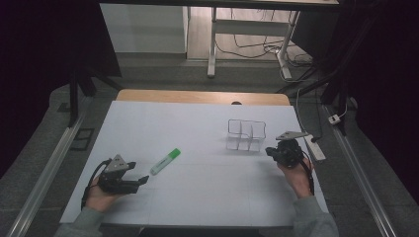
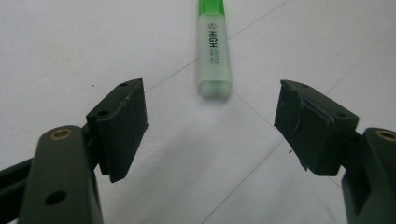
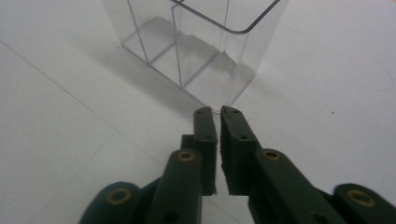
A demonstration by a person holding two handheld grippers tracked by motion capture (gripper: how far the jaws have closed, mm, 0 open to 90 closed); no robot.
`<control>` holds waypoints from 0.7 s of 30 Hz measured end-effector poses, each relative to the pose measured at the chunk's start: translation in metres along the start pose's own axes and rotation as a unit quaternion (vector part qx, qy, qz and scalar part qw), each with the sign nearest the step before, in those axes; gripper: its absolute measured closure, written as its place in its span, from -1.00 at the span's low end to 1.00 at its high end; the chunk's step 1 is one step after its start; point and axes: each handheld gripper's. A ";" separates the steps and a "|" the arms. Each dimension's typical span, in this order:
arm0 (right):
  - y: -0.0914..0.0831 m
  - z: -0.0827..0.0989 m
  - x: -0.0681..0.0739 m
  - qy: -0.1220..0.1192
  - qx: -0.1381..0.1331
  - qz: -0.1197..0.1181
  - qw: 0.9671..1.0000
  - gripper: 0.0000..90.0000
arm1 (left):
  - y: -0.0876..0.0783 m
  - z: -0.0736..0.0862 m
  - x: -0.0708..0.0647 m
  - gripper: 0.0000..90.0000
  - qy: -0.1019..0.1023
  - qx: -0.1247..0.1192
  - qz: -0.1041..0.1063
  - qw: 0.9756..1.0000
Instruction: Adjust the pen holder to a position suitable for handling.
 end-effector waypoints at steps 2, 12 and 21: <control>0.002 0.000 -0.001 0.000 0.002 0.003 1.000 0.99 | 0.000 0.000 0.000 -0.44 0.001 0.001 0.000 1.000; 0.021 -0.006 -0.010 0.013 0.007 0.021 1.000 0.99 | 0.001 0.000 -0.001 -0.44 0.001 0.003 -0.001 1.000; 0.043 -0.007 -0.013 0.028 -0.003 0.016 0.999 0.99 | 0.001 0.000 0.000 -0.44 0.003 0.003 -0.001 1.000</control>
Point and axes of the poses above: each handheld gripper's, and its own axes: y roughly forward along the jaws, z roughly out of its underside, x roughly to its left, and after that the axes turned 12 degrees about z, right-handed
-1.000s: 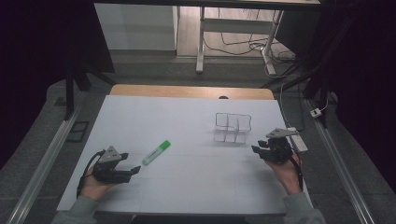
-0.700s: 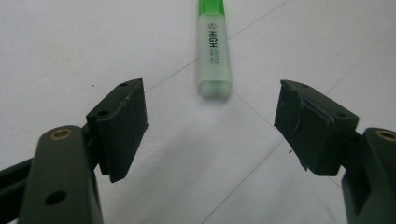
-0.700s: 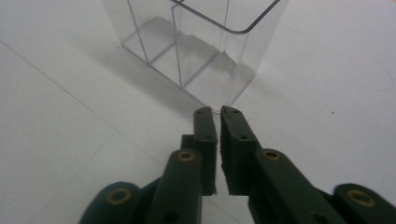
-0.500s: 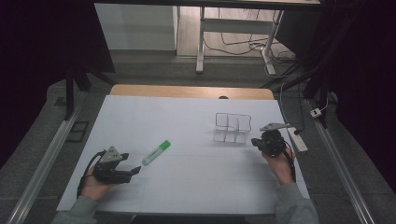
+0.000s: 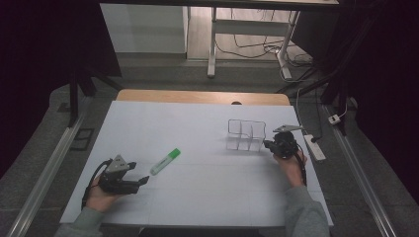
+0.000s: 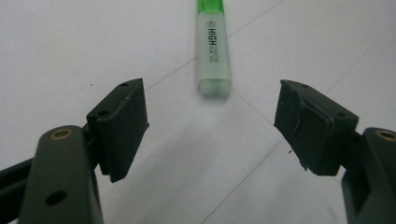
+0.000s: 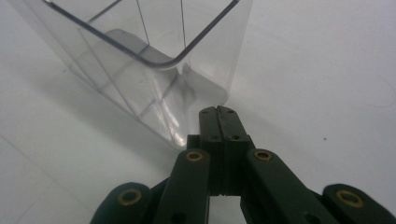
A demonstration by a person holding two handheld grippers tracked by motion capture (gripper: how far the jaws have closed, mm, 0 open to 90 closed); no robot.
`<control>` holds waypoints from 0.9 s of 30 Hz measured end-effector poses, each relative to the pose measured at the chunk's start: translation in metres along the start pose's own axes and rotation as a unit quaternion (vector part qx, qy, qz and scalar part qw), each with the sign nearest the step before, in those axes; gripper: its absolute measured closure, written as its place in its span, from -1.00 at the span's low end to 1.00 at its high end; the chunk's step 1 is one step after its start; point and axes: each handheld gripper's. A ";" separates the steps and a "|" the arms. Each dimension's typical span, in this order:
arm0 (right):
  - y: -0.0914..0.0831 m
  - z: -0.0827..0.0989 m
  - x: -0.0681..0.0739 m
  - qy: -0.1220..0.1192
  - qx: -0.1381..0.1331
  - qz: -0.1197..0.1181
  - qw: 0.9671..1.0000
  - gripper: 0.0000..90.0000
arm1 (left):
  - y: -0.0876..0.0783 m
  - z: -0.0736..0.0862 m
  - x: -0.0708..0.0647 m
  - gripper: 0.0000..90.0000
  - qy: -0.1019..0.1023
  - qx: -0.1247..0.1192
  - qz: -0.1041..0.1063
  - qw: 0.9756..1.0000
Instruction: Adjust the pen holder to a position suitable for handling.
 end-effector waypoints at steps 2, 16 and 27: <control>0.002 0.000 0.000 -0.009 0.005 0.005 1.000 0.99 | 0.000 0.000 0.000 -0.44 0.001 0.000 -0.001 1.000; 0.013 -0.002 -0.003 -0.014 0.001 -0.005 1.000 0.99 | 0.001 0.000 -0.001 -0.44 0.004 0.004 0.001 1.000; 0.015 -0.005 0.002 -0.014 0.000 -0.003 1.000 0.99 | 0.002 0.000 -0.001 -0.43 0.006 0.006 -0.001 1.000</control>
Point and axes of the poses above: each handheld gripper's, and its own axes: y roughly forward along the jaws, z roughly out of its underside, x roughly to its left, and after that the axes turned 12 degrees about z, right-handed
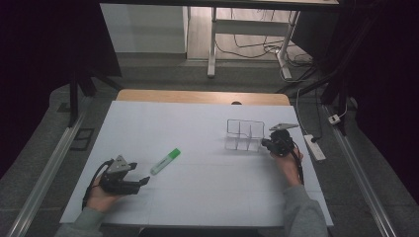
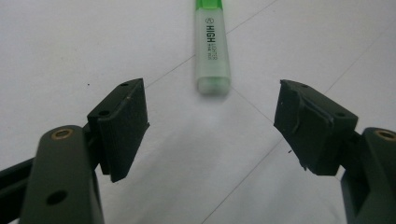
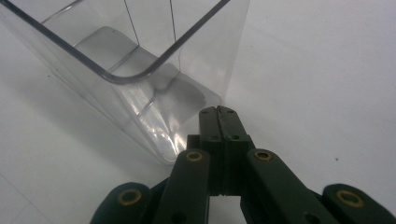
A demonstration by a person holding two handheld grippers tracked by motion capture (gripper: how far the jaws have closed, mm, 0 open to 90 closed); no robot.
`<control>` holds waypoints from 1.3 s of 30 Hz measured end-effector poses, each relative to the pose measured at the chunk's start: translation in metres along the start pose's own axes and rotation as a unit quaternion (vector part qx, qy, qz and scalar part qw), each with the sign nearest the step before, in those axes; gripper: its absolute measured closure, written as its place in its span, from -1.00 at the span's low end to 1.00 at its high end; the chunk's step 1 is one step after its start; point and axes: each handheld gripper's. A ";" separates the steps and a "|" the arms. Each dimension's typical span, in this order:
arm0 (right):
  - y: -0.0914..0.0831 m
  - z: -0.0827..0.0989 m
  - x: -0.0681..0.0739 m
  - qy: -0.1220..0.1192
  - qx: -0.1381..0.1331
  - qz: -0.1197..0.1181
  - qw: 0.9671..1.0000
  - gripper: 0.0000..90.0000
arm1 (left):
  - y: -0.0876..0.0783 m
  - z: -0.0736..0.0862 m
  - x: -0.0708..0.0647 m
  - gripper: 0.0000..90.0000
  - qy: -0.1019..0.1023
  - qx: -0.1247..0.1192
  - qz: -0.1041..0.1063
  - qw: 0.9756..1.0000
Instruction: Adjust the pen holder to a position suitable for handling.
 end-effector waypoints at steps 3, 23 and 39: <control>0.002 -0.002 0.004 -0.002 -0.003 -0.003 1.000 0.99 | 0.000 0.000 0.000 -0.43 0.000 0.000 -0.001 1.000; 0.017 -0.016 0.031 -0.025 -0.010 -0.013 1.000 0.99 | 0.000 0.000 0.000 -0.43 0.001 0.003 -0.001 1.000; 0.028 -0.030 0.059 -0.052 -0.020 -0.029 0.998 0.99 | 0.001 0.000 -0.001 -0.43 0.001 0.004 -0.003 1.000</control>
Point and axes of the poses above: each handheld gripper's, and its own axes: y roughly forward along the jaws, z roughly out of its underside, x roughly to its left, and after that the axes turned 12 degrees about z, right-handed
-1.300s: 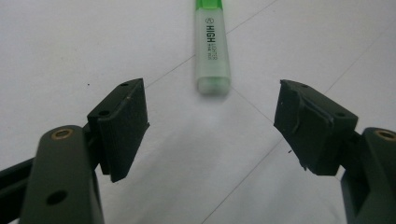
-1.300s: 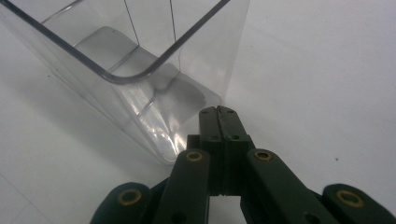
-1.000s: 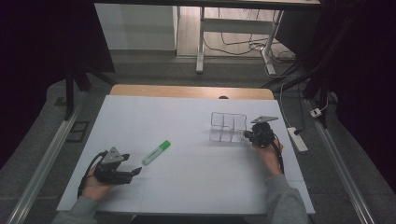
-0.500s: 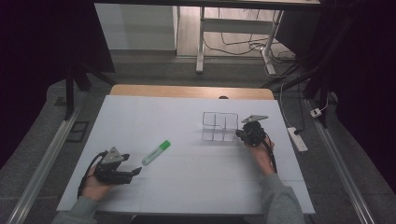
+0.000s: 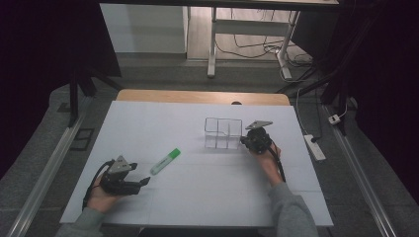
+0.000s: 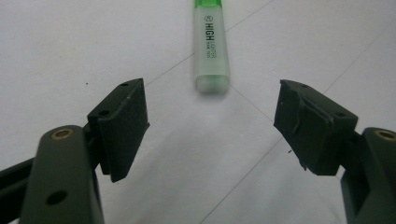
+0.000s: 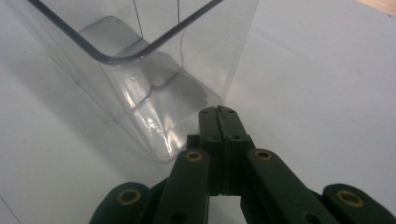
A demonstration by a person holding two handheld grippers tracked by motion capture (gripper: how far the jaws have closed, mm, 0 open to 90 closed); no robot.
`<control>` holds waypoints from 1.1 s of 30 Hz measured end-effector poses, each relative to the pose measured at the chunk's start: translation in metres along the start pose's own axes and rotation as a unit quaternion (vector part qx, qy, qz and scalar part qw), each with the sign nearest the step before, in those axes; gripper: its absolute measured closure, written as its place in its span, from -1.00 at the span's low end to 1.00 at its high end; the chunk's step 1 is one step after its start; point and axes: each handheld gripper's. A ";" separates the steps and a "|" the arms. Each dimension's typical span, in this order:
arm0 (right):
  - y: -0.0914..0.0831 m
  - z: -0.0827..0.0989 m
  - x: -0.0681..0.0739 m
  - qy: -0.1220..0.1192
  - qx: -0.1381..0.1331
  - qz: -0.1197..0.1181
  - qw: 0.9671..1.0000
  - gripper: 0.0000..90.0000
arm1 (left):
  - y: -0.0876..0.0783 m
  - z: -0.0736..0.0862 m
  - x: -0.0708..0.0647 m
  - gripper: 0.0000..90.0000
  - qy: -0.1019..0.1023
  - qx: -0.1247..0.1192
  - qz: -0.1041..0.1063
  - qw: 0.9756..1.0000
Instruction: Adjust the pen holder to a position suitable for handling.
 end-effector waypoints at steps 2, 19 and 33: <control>0.001 -0.001 0.002 -0.001 -0.001 -0.002 1.000 0.99 | 0.000 0.000 0.000 -0.43 -0.001 -0.001 -0.001 1.000; 0.013 -0.016 0.025 -0.018 -0.009 -0.015 1.000 0.99 | 0.000 0.001 0.001 -0.43 0.000 0.002 -0.001 1.000; 0.017 -0.018 0.029 -0.022 -0.009 -0.024 0.999 0.99 | -0.002 0.001 0.001 -0.43 0.000 0.002 -0.001 1.000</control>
Point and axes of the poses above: each handheld gripper's, and its own axes: y roughly forward along the jaws, z roughly out of its underside, x roughly to its left, and after that the axes turned 12 degrees about z, right-handed
